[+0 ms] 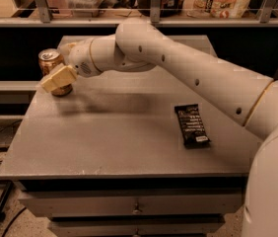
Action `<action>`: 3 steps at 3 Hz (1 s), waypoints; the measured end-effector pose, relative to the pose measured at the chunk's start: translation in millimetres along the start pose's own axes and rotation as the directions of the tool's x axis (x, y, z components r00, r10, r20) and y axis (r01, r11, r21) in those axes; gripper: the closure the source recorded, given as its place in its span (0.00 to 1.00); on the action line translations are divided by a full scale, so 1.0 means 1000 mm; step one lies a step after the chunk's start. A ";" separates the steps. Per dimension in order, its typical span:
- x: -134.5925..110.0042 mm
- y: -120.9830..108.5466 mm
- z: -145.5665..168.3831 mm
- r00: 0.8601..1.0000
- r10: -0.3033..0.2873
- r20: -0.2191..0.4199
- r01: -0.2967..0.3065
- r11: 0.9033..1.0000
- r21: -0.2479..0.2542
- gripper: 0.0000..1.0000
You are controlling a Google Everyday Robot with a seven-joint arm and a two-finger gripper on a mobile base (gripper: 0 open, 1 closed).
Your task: Pick orange can
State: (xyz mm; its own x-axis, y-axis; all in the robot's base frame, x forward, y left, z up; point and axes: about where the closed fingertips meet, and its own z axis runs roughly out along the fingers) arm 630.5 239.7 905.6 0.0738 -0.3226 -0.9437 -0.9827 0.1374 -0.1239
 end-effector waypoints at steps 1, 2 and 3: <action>0.004 -0.001 0.011 1.000 0.014 0.026 -0.014 1.000 -0.003 0.41; -0.006 -0.003 0.006 0.999 0.018 0.050 -0.020 1.000 0.024 0.65; -0.036 -0.006 -0.012 0.996 0.002 0.087 -0.006 0.999 0.041 0.87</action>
Offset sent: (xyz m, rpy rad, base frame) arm 0.0071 -0.0009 0.0231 0.0870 -0.0121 -0.0666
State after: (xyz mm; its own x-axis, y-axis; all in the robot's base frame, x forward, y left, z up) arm 631.9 239.3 943.8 0.0858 -0.2397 -0.9670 -0.9753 0.1780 -0.1307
